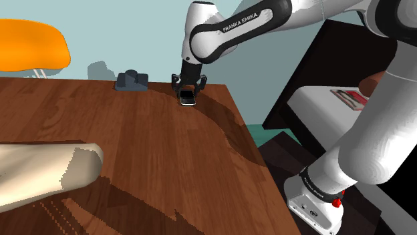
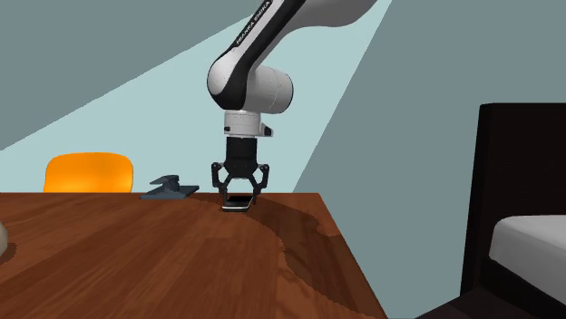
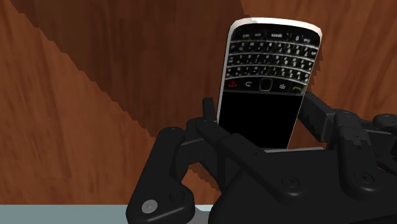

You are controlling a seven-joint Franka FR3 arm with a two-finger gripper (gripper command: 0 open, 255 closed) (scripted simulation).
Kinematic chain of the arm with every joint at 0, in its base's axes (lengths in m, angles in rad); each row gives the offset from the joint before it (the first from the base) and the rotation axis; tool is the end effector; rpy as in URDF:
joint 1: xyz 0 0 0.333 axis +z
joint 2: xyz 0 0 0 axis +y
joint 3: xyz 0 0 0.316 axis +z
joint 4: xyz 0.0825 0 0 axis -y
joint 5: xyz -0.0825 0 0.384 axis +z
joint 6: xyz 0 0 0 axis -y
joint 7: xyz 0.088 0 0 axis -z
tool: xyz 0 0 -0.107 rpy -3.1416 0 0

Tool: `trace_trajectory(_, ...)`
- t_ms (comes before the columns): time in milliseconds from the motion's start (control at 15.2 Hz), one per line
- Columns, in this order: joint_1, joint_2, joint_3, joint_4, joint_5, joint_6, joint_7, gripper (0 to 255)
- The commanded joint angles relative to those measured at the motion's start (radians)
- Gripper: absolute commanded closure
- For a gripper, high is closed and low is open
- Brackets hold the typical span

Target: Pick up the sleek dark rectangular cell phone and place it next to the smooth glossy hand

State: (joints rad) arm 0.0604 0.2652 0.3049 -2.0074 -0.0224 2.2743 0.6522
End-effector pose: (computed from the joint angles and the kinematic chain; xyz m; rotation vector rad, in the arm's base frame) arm 0.5601 0.2073 0.3315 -3.0500 0.4346 0.0270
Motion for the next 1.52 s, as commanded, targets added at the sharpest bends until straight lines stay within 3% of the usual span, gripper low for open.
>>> trace_trajectory(0, 0.000, 0.000, 0.000, -0.002, 0.001, 0.001, -0.001, 255)
trace_trajectory(1452, -0.013, -0.126, 0.011, 0.145, 0.044, -0.267, -0.018, 255)
